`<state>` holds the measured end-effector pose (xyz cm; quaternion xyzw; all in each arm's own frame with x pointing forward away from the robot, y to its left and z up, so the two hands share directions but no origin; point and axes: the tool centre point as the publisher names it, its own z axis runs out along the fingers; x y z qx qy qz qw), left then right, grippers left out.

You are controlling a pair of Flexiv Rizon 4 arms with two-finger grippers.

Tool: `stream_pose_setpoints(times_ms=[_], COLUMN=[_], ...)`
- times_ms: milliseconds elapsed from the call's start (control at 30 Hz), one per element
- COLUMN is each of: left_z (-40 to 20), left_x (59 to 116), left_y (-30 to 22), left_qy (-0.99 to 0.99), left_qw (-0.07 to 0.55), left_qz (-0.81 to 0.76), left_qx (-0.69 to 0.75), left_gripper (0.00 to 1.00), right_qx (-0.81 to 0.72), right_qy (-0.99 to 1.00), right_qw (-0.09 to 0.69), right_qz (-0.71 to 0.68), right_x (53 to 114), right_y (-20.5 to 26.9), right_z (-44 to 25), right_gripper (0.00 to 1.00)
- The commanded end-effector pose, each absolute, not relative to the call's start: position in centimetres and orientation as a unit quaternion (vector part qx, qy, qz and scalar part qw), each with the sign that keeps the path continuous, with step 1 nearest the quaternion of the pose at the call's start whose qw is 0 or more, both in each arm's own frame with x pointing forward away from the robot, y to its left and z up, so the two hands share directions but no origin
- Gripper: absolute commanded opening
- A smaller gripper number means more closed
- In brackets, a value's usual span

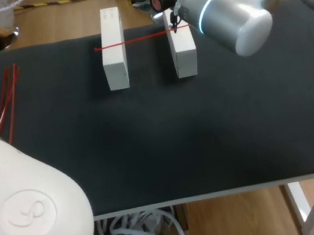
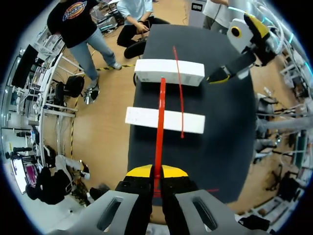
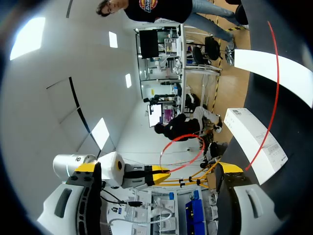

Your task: Grab the tape and strap the tape.

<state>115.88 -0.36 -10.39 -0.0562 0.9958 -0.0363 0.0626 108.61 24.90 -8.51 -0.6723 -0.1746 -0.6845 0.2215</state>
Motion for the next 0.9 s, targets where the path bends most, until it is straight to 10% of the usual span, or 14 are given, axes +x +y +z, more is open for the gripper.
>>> stream_pose_setpoints(times_ms=[33,900], left_z=[-12.0,-19.5], left_x=[115.1,115.3], left_y=[1.6,19.1], left_qy=[0.995,0.955], left_qw=[0.074,-0.014], left_qz=[-0.021,0.088], left_qx=[-0.065,-0.284], left_gripper=[0.0,0.0], right_qx=[-0.67,-0.67], right_qy=[-0.174,-0.174], right_qw=[0.222,0.222], right_qz=[-0.687,-0.687], right_x=[108.7,108.7], right_y=[25.0,25.0], right_z=[-8.7,-8.7], right_gripper=[1.0,1.0])
